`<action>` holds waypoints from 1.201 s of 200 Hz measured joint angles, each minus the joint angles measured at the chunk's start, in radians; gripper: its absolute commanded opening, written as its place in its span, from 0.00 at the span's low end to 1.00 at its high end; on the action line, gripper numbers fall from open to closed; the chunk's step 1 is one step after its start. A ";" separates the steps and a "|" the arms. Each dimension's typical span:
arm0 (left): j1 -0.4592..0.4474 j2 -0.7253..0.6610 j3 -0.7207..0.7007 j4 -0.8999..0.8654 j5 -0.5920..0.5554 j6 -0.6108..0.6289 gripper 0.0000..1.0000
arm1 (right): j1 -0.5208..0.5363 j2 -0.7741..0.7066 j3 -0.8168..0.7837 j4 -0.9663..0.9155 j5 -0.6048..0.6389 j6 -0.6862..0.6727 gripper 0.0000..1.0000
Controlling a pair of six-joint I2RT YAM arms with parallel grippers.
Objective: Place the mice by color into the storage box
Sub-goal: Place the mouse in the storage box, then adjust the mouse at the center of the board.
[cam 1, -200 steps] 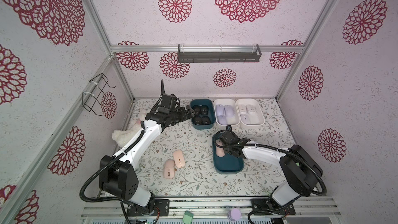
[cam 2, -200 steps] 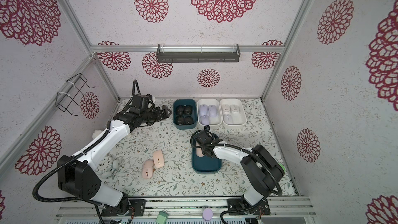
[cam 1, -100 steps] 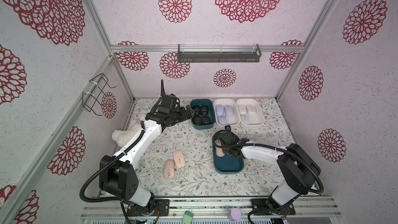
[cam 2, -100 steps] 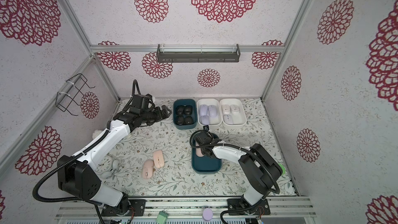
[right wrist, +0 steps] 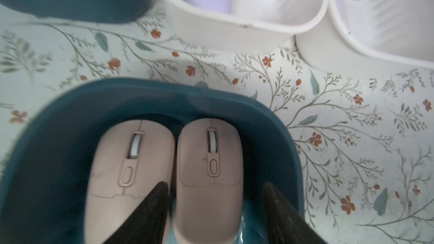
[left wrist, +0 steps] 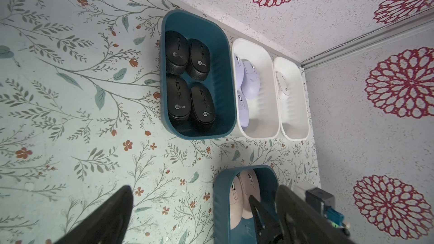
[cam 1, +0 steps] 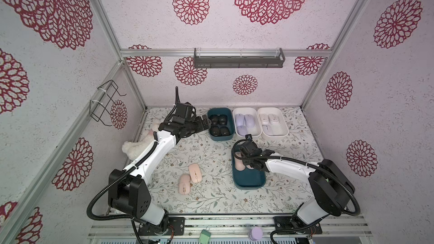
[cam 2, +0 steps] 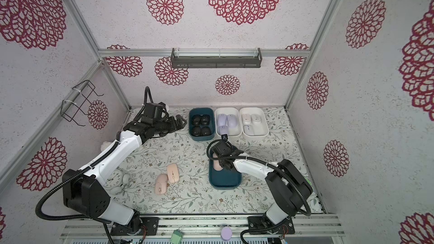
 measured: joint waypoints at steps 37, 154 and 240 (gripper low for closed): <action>0.056 -0.029 0.000 -0.005 -0.053 0.002 0.97 | 0.138 -0.016 0.145 -0.002 -0.006 0.001 0.69; 0.391 -0.138 -0.053 0.025 -0.180 -0.051 0.97 | 0.523 0.540 0.727 -0.113 -0.190 -0.006 0.84; 0.399 -0.138 -0.071 0.053 -0.130 -0.080 0.97 | 0.487 0.656 0.829 -0.179 -0.122 -0.017 0.78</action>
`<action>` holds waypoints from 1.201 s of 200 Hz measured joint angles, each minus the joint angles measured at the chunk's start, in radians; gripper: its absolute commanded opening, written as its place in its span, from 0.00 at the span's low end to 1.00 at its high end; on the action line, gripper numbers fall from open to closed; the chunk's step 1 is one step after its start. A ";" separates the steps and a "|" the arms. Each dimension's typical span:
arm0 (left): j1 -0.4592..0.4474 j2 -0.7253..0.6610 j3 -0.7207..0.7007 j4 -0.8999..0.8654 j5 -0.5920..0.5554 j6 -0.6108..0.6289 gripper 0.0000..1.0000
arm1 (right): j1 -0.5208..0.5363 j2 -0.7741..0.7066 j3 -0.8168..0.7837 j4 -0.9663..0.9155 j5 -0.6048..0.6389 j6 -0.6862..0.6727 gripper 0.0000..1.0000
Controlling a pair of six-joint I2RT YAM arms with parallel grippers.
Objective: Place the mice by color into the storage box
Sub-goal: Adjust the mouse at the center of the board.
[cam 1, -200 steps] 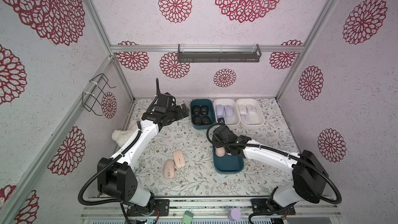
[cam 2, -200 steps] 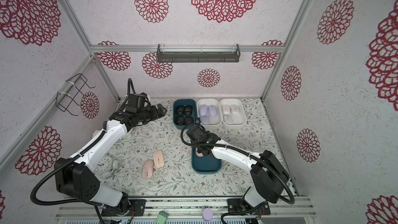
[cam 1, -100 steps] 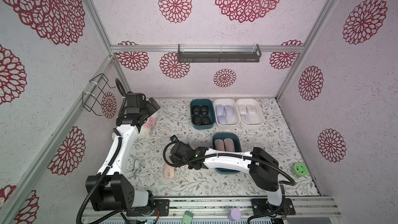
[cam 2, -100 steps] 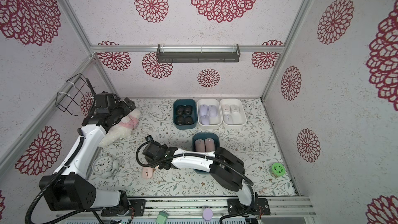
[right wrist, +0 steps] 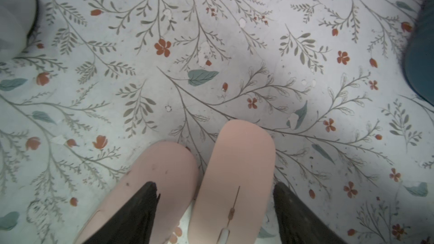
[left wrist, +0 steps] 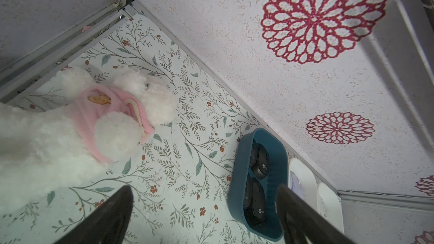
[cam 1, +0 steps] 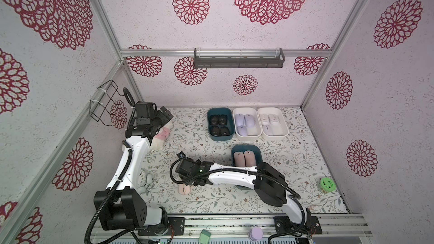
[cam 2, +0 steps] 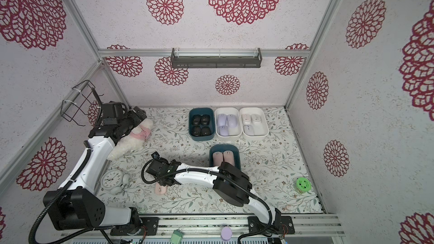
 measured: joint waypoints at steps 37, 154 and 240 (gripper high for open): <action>0.000 0.004 -0.001 0.012 0.025 -0.013 0.97 | -0.035 0.000 -0.050 0.006 -0.044 0.000 0.76; 0.000 0.048 -0.002 0.019 0.091 -0.035 0.97 | -0.042 -0.074 -0.224 0.048 -0.060 -0.017 0.81; -0.005 0.049 -0.002 0.019 0.108 -0.042 0.97 | -0.183 -0.097 -0.220 0.037 -0.021 -0.053 0.81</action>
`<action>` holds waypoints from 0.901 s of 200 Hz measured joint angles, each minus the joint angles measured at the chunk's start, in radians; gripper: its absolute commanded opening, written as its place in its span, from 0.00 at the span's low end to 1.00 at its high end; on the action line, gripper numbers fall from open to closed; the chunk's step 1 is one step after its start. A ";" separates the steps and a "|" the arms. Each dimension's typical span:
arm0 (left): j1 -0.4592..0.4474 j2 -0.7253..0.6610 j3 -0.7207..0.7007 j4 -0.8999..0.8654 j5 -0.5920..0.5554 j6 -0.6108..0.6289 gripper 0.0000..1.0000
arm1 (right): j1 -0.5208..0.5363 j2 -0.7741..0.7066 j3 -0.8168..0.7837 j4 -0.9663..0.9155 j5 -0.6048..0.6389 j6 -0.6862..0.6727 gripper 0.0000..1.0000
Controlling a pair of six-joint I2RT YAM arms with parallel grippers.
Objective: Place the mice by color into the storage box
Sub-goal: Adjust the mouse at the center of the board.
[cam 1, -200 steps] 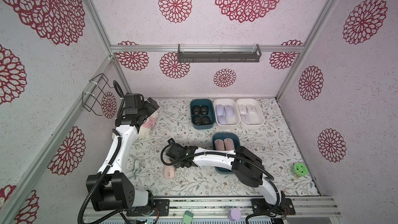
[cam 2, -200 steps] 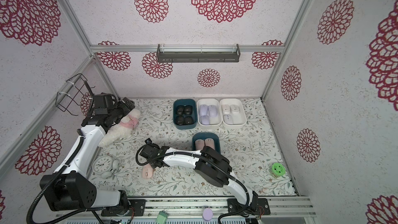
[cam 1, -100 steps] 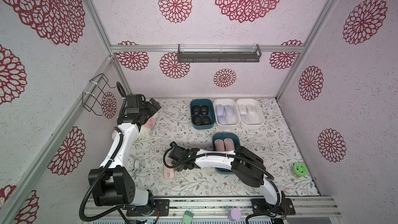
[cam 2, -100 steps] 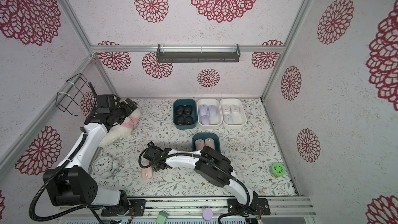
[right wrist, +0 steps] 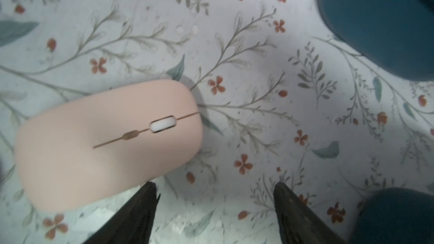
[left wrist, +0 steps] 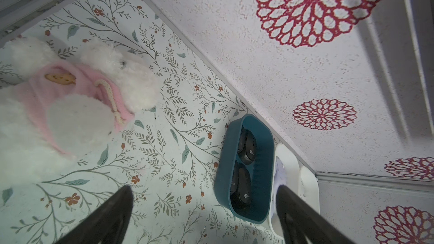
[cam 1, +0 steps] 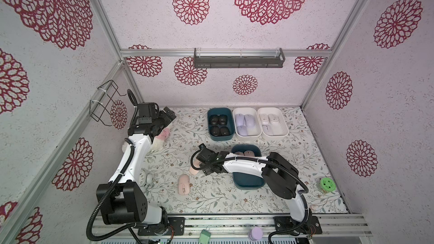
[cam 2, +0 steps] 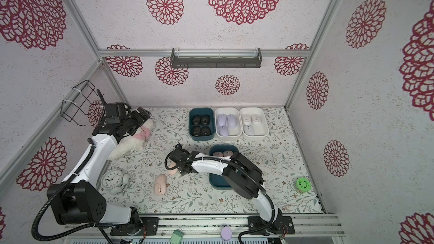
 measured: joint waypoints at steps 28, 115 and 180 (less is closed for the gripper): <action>0.000 0.000 0.000 0.000 0.001 0.000 0.97 | -0.023 0.058 0.081 0.003 0.008 -0.007 0.81; -0.002 0.000 0.000 0.001 0.016 -0.005 0.97 | -0.008 0.061 0.134 -0.011 -0.029 0.048 0.80; -0.013 0.001 0.000 0.008 0.025 -0.009 0.97 | 0.031 0.117 0.282 -0.023 -0.123 0.156 0.84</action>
